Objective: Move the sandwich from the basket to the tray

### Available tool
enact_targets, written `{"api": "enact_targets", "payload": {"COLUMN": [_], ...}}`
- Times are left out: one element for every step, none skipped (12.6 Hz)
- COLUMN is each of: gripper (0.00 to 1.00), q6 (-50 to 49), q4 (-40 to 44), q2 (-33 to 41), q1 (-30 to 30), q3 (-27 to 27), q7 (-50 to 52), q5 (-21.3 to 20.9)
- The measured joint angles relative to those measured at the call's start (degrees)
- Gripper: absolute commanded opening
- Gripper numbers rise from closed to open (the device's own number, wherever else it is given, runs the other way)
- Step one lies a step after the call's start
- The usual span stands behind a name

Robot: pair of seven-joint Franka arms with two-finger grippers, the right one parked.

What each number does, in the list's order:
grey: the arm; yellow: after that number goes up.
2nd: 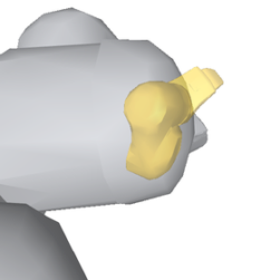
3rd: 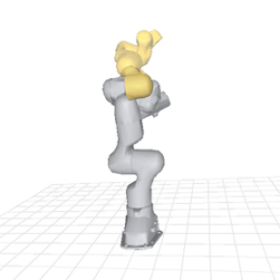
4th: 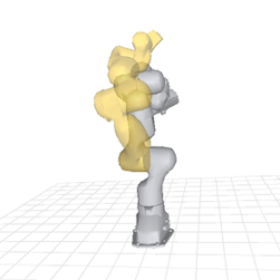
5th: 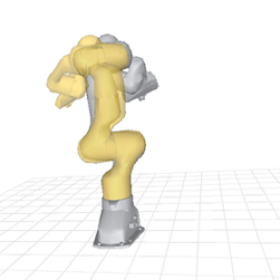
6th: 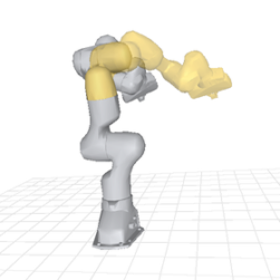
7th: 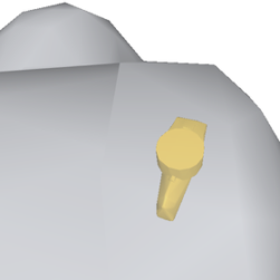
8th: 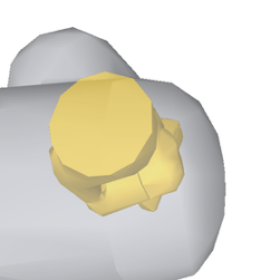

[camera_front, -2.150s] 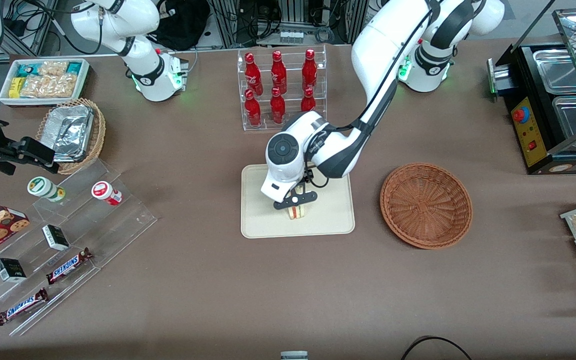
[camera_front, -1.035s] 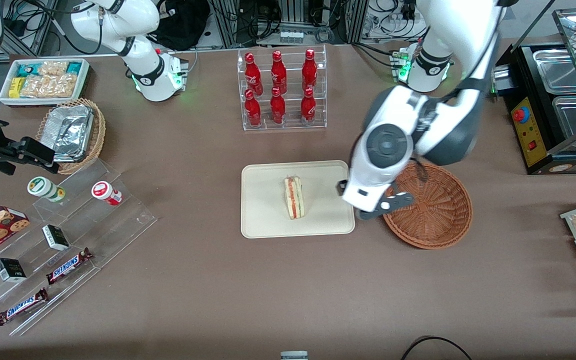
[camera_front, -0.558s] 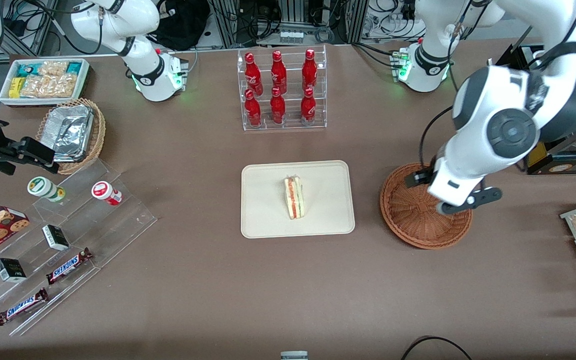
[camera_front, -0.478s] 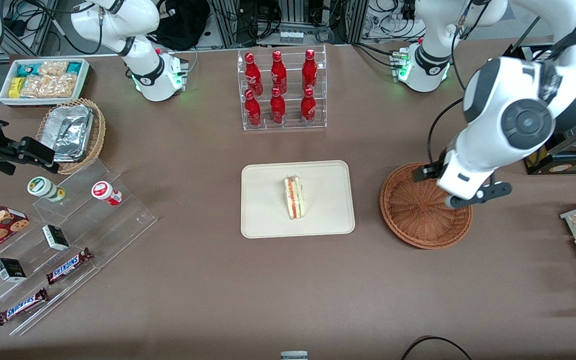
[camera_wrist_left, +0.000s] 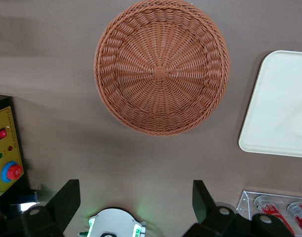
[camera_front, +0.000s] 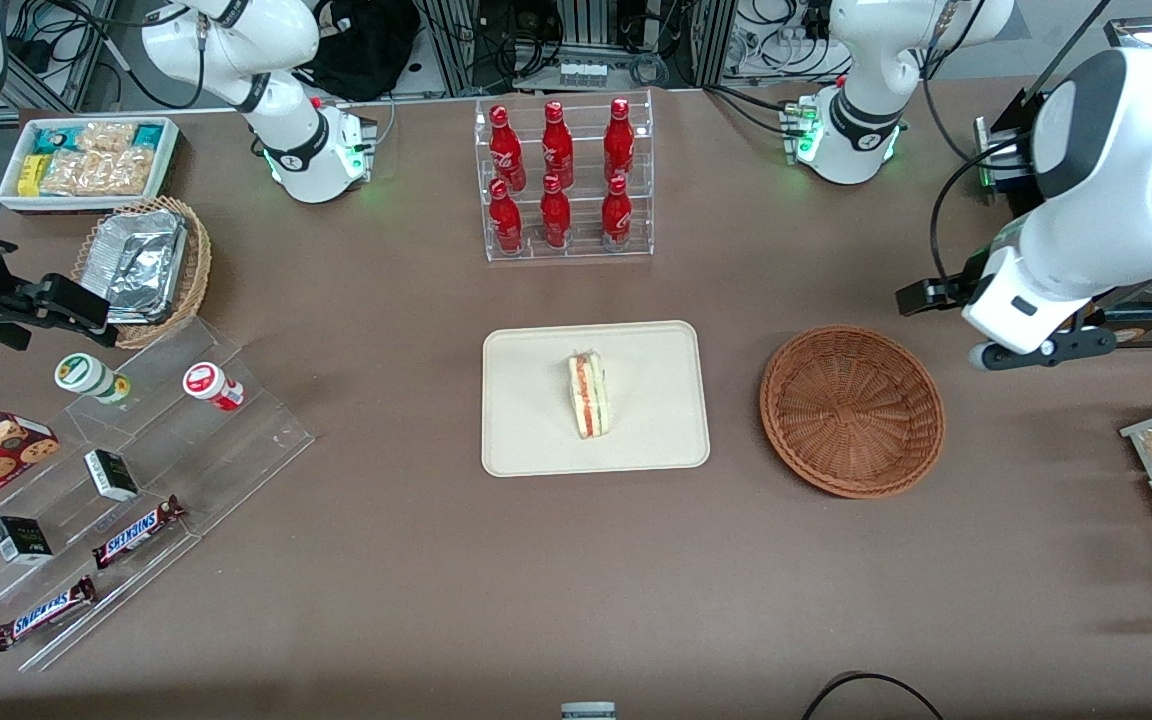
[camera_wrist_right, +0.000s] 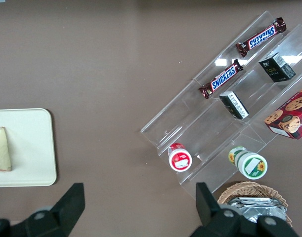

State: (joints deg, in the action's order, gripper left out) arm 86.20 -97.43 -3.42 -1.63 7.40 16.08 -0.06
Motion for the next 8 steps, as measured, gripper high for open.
{"api": "enact_targets", "payload": {"gripper": [1.0,1.0,1.0,1.0,1.0,1.0,1.0,1.0], "q6": [-0.54,-1.37,-2.04,-2.54,-2.83,-3.01,-3.09,-3.11], "q4": [0.0,0.0,0.0,0.01,0.01,0.01,0.01,0.01], "q2": [0.74,1.65,2.71,3.83,4.87,5.86,6.62,7.17], "q1": [0.93,1.79,2.6,3.43,4.15,4.74,5.04,5.16], "q3": [0.51,0.76,0.83,0.83,0.82,0.82,0.81,0.67], "q7": [-0.93,-2.45,-4.15,-5.28,-5.83,-6.2,-6.33,-6.33], "q5": [0.0,0.0,0.0,0.0,0.0,0.0,-0.01,-0.01]}}
